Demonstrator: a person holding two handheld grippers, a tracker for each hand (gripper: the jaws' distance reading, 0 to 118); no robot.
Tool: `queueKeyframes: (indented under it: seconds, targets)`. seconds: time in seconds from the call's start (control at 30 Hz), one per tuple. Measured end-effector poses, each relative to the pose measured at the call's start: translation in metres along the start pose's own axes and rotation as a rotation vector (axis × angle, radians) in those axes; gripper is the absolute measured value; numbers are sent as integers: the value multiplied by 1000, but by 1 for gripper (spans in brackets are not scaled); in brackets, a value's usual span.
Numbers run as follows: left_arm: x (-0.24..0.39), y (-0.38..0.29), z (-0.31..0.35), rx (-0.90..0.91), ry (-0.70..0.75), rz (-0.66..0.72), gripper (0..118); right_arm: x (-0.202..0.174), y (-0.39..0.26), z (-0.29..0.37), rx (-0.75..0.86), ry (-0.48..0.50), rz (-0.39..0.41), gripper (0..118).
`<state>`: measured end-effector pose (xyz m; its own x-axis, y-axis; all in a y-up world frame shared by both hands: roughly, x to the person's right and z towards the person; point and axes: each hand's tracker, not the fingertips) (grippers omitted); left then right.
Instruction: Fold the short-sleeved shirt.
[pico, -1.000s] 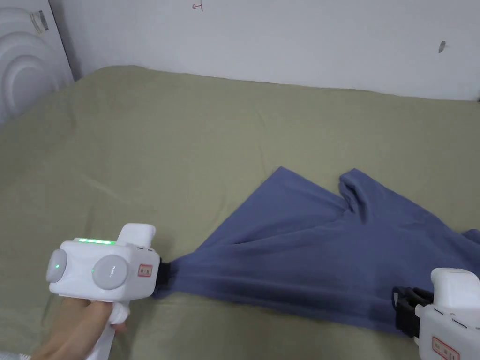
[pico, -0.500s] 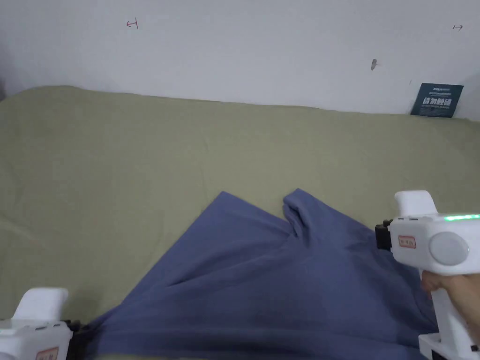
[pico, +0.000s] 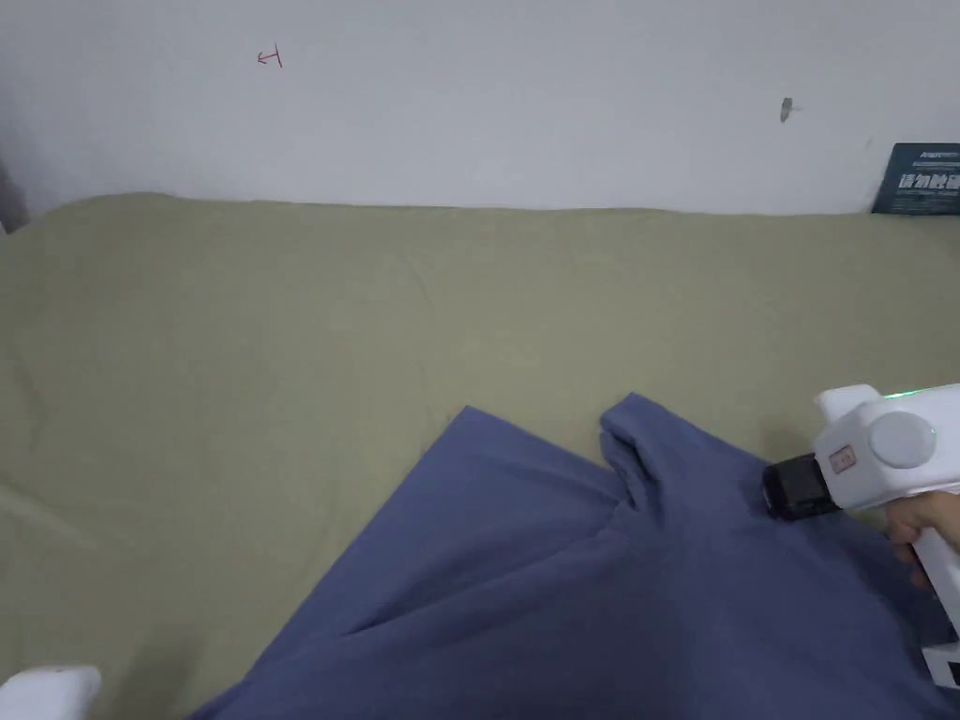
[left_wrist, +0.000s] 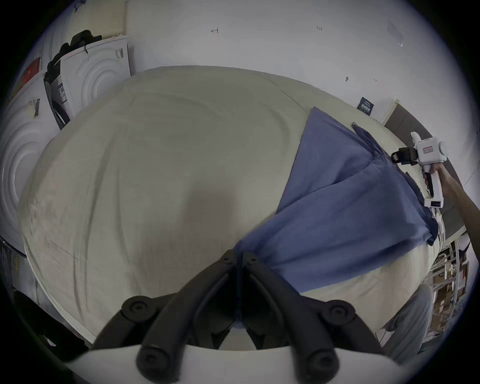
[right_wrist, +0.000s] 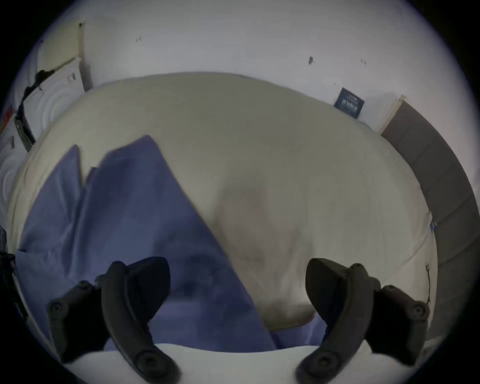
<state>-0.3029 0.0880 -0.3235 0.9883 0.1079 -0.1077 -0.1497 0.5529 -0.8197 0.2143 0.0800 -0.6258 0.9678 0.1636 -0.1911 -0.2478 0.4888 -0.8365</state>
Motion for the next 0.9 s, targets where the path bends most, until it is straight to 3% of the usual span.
queueKeyframes:
  seconds: [0.1,0.17,0.23,0.37,0.43,0.5,0.6,0.7,0.9]
  targets:
    - [4,-1,-2,2,16,-7,2,0,-8,7,41,62,-85,100]
    - [7,-1,-2,5,30,-20,2,-5,-11,19,69,132,-131,61]
    - [8,0,-2,0,38,-29,2,-18,-11,43,122,50,-43,2]
    - [8,10,10,-13,42,-43,2,-14,-13,91,209,51,-45,2]
    - [9,19,27,58,70,-23,2,-4,-20,132,289,58,-60,2]
    - [11,32,50,109,8,10,2,2,-20,172,340,56,-47,2]
    - [22,63,91,201,-29,13,2,14,-24,236,458,3,-25,2]
    - [38,100,133,293,-33,-43,2,32,-25,299,555,2,-58,2]
    - [74,189,198,434,17,-84,2,67,-20,398,713,-105,-112,2]
